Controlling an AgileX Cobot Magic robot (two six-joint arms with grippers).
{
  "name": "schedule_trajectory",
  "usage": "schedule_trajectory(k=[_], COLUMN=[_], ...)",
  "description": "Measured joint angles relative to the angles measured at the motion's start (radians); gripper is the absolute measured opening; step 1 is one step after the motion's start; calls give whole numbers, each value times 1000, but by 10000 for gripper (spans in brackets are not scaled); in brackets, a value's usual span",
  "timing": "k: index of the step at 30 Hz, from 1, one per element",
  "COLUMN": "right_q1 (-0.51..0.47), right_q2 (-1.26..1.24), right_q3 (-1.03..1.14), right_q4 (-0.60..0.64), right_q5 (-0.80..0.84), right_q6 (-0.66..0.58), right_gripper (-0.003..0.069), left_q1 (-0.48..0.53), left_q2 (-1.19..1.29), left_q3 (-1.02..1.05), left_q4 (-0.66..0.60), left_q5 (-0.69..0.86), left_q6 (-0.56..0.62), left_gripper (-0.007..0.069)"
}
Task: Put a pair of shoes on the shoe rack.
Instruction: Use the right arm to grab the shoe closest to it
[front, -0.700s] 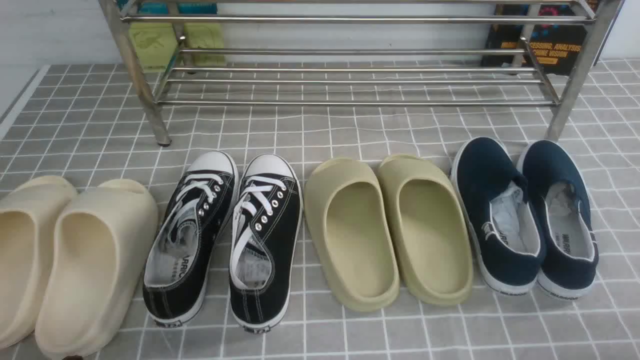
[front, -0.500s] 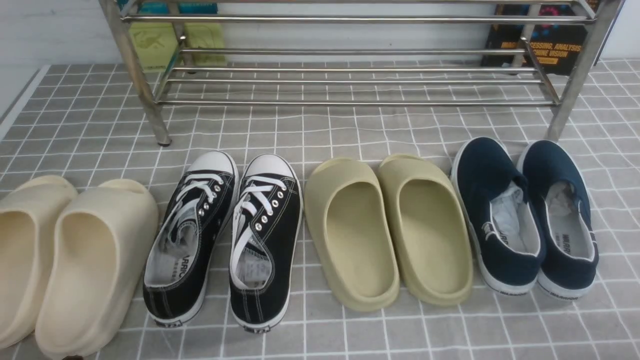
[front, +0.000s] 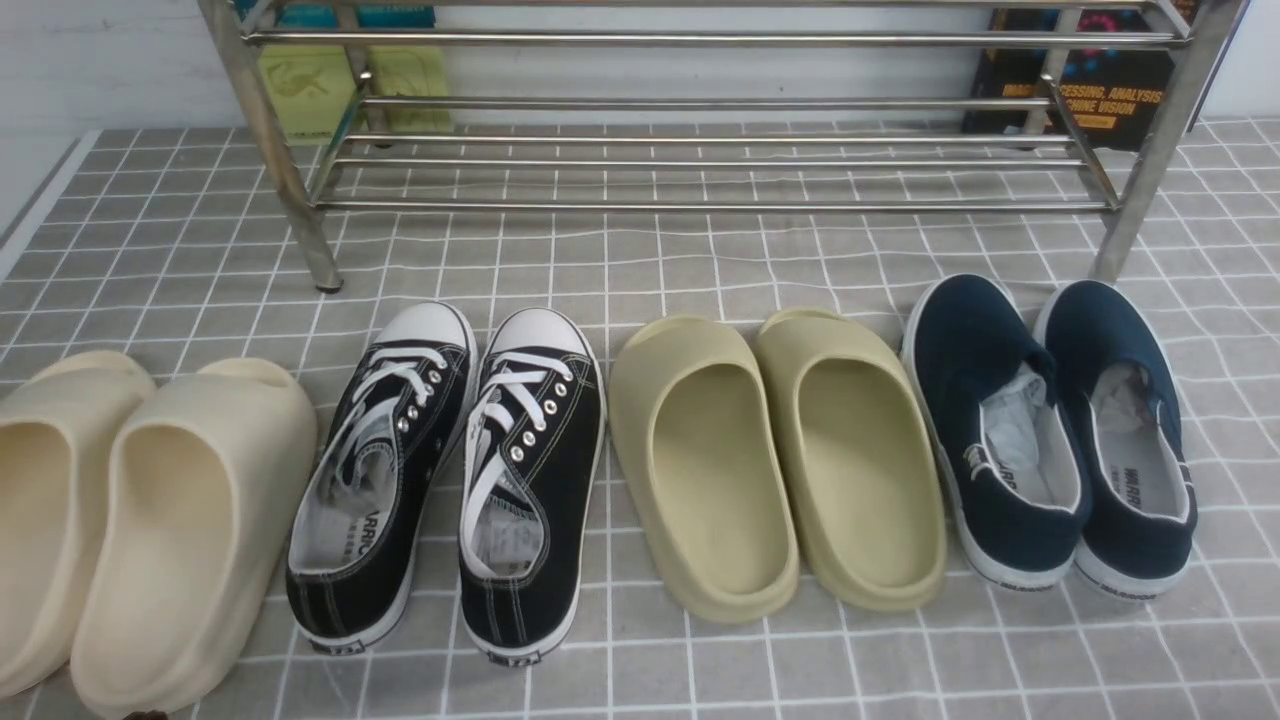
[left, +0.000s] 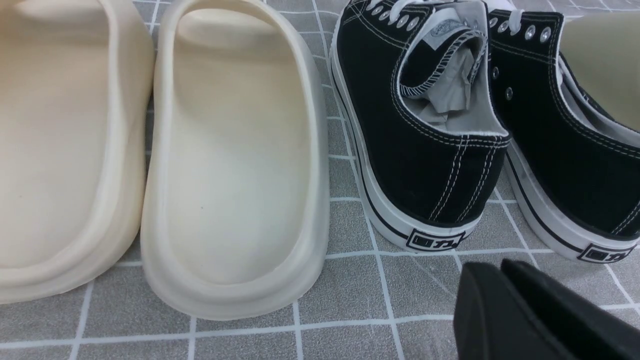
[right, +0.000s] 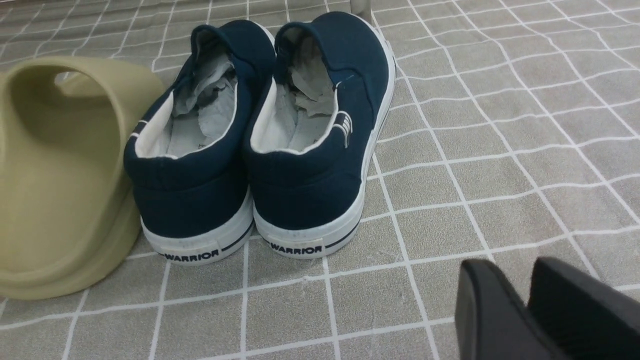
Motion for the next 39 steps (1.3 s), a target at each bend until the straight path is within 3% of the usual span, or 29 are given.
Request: schedule_trajectory(k=[39], right_q1=[0], right_q2=[0], right_q3=[3], right_q4=[0], right_q5=[-21], right_q6=[1], right_gripper=[218], left_q1=[0], left_q2=[0], left_q3=[0], left_q4=[0], left_q5=[0], left_q6=[0], left_gripper=[78])
